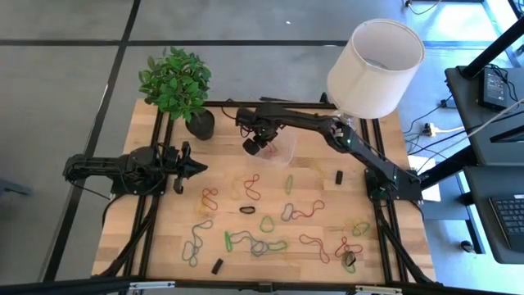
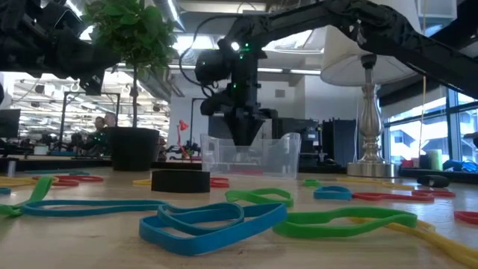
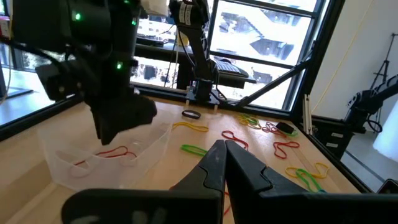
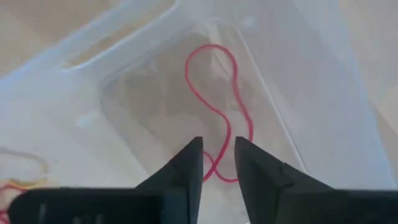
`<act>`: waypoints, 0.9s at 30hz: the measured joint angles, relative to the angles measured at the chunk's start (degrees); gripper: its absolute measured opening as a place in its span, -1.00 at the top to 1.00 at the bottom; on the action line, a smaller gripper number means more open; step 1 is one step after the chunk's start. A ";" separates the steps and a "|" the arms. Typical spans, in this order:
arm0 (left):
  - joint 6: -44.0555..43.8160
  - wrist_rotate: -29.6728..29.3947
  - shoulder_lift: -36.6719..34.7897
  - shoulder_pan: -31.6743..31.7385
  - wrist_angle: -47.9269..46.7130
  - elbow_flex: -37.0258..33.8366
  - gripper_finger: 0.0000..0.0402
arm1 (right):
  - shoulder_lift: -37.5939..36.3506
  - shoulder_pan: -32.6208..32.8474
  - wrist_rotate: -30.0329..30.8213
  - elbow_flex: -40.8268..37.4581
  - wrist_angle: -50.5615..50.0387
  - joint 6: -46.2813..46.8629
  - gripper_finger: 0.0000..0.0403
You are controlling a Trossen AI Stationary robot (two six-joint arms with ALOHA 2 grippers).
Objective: Pick and place rubber bands into bin
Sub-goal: Put the blue rubber band into the transparent bin
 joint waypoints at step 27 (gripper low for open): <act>-0.03 -1.28 0.04 -0.02 0.81 -0.02 0.98 | -18.74 28.58 16.97 -0.69 -10.56 15.31 0.98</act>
